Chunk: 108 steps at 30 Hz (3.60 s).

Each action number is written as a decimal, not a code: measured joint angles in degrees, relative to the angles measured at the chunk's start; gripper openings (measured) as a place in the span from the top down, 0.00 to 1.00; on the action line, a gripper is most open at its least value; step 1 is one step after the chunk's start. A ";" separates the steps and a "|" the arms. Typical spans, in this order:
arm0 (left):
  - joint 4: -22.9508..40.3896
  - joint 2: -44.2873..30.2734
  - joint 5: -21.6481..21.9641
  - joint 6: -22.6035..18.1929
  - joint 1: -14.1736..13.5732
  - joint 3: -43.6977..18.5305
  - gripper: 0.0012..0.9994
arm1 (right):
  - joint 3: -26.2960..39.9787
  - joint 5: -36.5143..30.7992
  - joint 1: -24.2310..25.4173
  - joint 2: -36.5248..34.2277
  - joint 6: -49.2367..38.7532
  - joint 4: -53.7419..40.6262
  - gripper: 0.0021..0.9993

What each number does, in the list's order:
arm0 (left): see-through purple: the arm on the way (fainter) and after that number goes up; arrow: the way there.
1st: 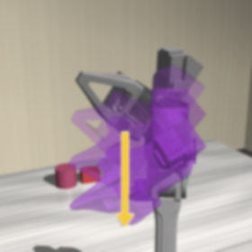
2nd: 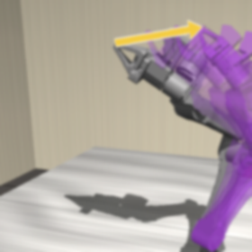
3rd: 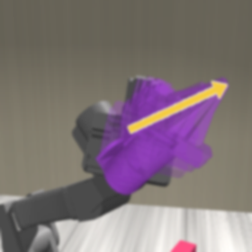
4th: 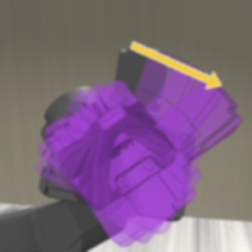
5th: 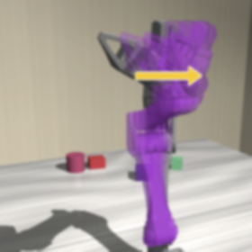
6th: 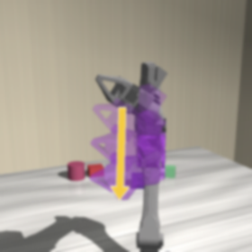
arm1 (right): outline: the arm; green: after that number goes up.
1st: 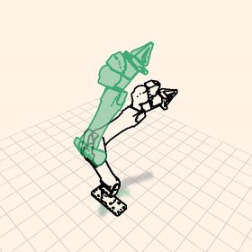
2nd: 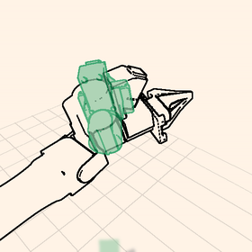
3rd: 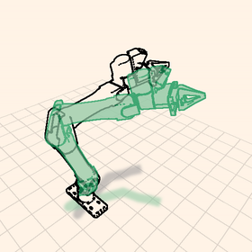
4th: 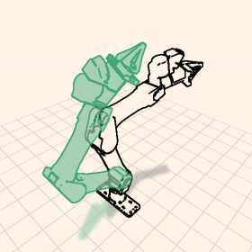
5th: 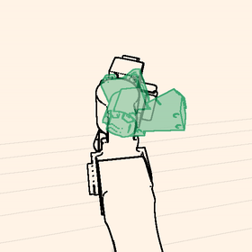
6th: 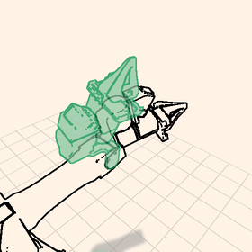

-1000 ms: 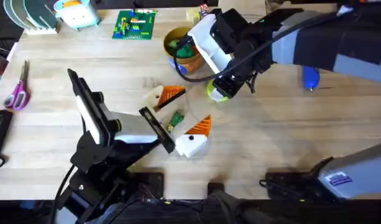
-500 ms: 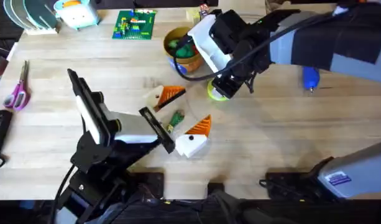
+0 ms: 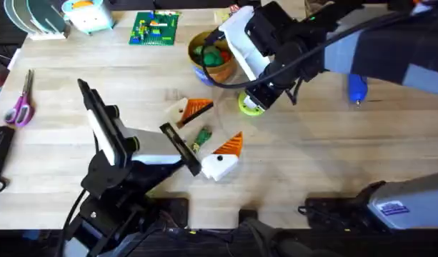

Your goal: Pick up the gripper from the table and insert it into the empty holder that is missing its gripper. Then pick up a screw, insert it into the mounting hole, and use the screwdriver to tighten it. Finally, clean up the table by picking up the vegetable and placing it into the bucket.

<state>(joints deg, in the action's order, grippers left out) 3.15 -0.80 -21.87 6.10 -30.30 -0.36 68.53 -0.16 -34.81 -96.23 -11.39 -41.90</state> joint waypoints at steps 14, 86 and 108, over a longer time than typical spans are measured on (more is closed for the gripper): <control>0.01 0.02 0.00 -0.01 0.00 0.00 0.01 | 12.78 -0.05 -1.49 9.05 0.46 -18.39 0.99; 0.05 0.05 -0.04 0.58 0.02 0.00 0.01 | 46.99 1.97 -24.44 -13.99 5.44 -29.89 0.99; -0.03 0.07 -0.20 0.40 0.02 0.00 0.01 | 47.30 2.16 -17.05 -1.64 6.49 -38.07 0.11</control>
<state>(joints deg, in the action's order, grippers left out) 3.11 -0.73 -22.06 6.50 -30.28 -0.36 115.83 2.00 -51.85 -97.87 -4.90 -79.97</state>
